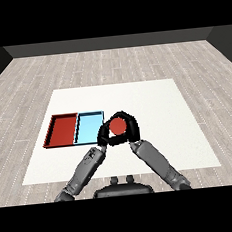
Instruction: Pick the red can and put it in the red box
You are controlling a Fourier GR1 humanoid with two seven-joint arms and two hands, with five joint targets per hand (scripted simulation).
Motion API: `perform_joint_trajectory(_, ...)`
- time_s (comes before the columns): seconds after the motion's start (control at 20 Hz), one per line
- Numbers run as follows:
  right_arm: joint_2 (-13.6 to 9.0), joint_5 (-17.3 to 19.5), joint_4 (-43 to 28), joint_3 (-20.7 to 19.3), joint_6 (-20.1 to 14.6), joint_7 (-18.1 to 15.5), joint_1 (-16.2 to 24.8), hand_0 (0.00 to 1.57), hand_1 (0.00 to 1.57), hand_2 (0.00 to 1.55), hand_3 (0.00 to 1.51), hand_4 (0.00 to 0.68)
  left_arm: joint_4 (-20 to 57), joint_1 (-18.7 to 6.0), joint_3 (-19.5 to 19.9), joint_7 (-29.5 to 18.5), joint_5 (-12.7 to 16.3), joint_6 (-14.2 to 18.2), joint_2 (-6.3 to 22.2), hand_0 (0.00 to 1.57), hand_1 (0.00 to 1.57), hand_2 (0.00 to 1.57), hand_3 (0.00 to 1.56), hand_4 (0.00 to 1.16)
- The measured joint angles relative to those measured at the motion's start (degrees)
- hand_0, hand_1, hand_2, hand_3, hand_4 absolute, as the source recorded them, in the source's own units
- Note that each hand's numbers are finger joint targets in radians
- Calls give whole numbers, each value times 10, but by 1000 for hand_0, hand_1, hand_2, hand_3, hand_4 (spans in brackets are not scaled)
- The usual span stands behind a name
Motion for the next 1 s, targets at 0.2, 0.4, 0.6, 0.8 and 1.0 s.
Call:
perform_joint_trajectory(0.2, 2, -2, 7, -13, 5, 7, -13, 1571, 1571, 1466, 1397, 631, -1, -2, 4, 6, -2, 9, -1, 1571, 1571, 1571, 1498, 1132)
perform_joint_trajectory(0.4, -2, 5, -12, -9, 5, 15, -3, 1539, 1539, 1448, 1380, 538, 3, -11, -4, 2, 9, 22, 0, 1571, 1571, 1571, 1490, 1131)
perform_joint_trajectory(0.6, 1, 14, 1, -9, 2, 37, -19, 0, 0, 0, 0, 0, 1, -2, 3, -3, -3, 21, -3, 1571, 1571, 1571, 1499, 1127)
perform_joint_trajectory(0.8, -3, 40, 10, -9, 23, 60, -18, 0, 0, 0, 0, 0, 10, -6, -3, -8, 1, 29, -1, 1571, 1571, 1571, 1499, 1127)
perform_joint_trajectory(1.0, 0, 57, 14, -9, 26, 73, -20, 0, 0, 0, 0, 0, 16, -8, -6, -19, 4, 31, -2, 1571, 1571, 1571, 1500, 1130)
